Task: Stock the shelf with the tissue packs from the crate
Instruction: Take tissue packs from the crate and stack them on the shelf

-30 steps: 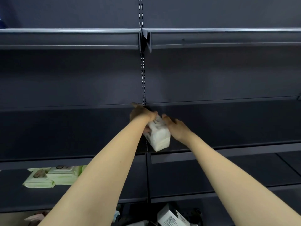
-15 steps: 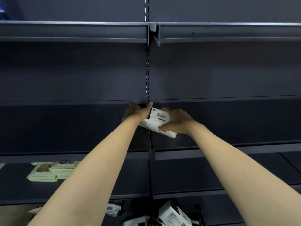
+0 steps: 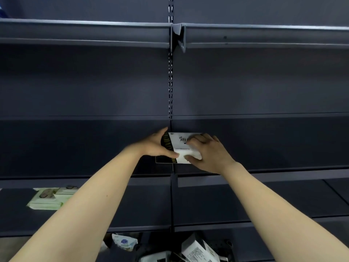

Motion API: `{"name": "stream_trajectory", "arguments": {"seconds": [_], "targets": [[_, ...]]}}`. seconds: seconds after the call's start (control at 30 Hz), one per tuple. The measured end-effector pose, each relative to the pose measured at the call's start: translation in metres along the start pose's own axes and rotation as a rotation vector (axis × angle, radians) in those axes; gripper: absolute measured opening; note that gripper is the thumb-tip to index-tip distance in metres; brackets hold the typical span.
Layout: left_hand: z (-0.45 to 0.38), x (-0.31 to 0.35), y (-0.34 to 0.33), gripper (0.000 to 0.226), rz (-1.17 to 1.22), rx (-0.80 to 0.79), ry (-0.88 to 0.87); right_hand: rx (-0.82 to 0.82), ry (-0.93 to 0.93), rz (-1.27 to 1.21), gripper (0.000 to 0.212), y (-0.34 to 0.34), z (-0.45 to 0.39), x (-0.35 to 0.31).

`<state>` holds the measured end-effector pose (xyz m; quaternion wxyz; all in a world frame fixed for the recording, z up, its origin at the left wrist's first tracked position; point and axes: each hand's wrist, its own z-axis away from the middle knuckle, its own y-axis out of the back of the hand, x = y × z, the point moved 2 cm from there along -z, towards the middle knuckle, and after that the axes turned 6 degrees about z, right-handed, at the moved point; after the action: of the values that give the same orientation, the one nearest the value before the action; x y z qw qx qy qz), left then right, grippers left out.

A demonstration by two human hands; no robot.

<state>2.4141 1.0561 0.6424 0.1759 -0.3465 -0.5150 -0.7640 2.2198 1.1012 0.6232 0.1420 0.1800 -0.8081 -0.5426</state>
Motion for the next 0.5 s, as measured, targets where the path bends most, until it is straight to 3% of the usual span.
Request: {"name": "stream_trajectory", "arguments": {"seconds": [0.07,0.27,0.37,0.5], "targets": [[-0.002,0.002,0.004,0.117,-0.046,-0.003,-0.013,-0.023,-0.084,-0.068,0.057,0.005,-0.004,0.004],[-0.014,0.001,0.007,0.122,-0.282,-0.033,-0.065,-0.364,-0.214,-0.259,0.1,0.016,-0.034,0.017],[-0.017,0.001,0.002,0.118,-0.253,-0.035,-0.12,-0.484,-0.194,-0.227,0.108,0.019,-0.045,0.017],[-0.013,0.006,-0.001,0.109,-0.389,0.078,-0.258,-0.595,-0.188,-0.204,0.108,0.018,-0.048,0.017]]}}
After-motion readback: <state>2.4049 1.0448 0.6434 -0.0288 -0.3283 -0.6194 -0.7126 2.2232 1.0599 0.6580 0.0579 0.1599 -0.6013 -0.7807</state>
